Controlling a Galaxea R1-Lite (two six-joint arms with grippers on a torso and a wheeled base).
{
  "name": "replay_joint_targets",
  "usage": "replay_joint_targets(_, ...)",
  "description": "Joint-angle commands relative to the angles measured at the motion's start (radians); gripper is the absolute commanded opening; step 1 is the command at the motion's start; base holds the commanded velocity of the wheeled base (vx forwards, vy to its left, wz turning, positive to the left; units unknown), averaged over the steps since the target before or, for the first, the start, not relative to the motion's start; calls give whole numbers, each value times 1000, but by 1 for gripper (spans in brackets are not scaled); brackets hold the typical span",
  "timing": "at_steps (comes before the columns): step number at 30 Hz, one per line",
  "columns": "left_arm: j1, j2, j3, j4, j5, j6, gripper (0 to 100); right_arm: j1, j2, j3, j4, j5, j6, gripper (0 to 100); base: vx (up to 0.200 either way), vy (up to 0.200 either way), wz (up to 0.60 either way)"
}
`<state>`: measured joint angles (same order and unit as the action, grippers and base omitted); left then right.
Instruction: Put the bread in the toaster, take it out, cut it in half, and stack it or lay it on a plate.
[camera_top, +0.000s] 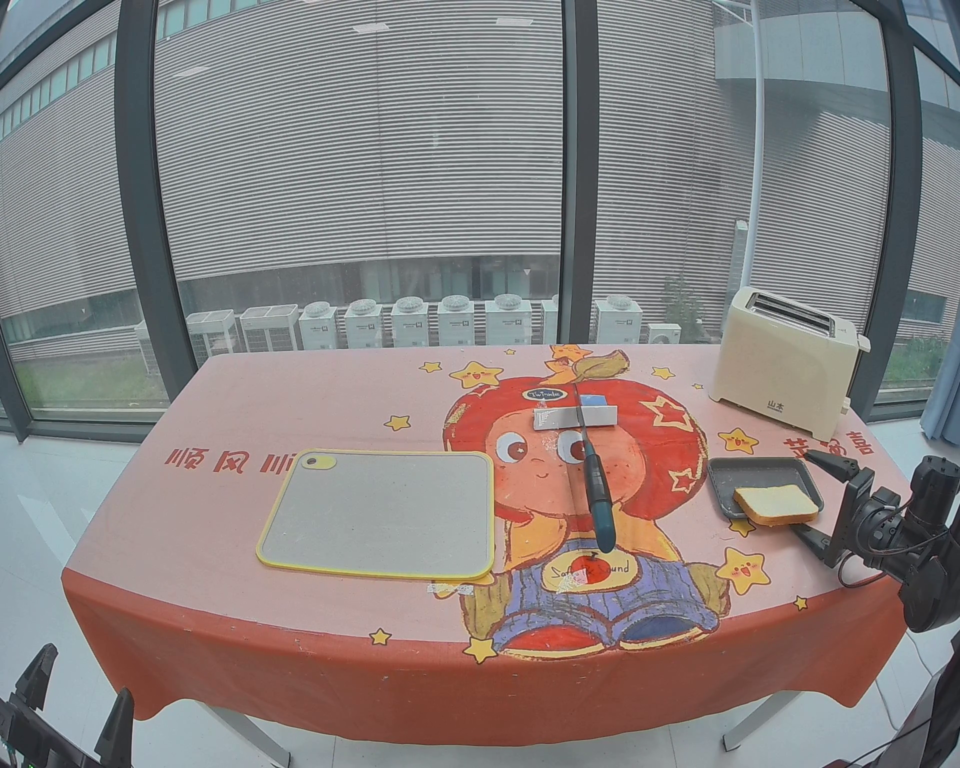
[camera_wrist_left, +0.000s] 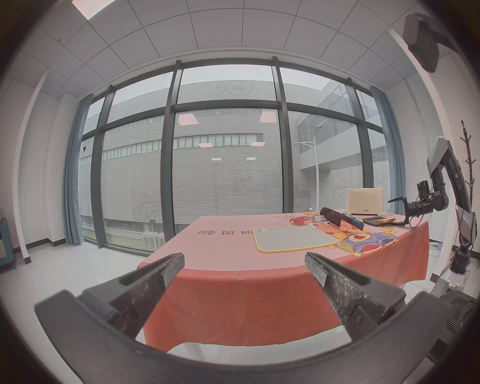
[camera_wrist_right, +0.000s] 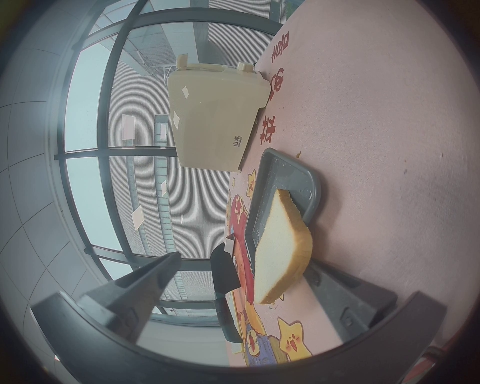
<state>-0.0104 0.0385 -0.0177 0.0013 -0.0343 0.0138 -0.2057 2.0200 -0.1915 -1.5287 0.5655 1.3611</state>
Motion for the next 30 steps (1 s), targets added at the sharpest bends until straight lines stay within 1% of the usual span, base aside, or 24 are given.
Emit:
replay_joint_targets(1,0,1,18,-1,1,0,100,3,6,7,1,1,1,0,0,0,0)
replay_joint_targets(4,0,1,18,-1,-1,0,100,5,26,10,-1,-1,4,0,0,0,0)
replay_joint_targets(10,0,1,18,-1,1,0,100,2,68,10,-16,-18,4,0,0,0,0)
replay_joint_targets(20,0,1,18,0,1,0,100,8,69,20,-30,-19,4,0,0,0,0)
replay_joint_targets(30,0,1,18,0,1,0,100,8,-50,20,-28,-26,3,0,0,0,0)
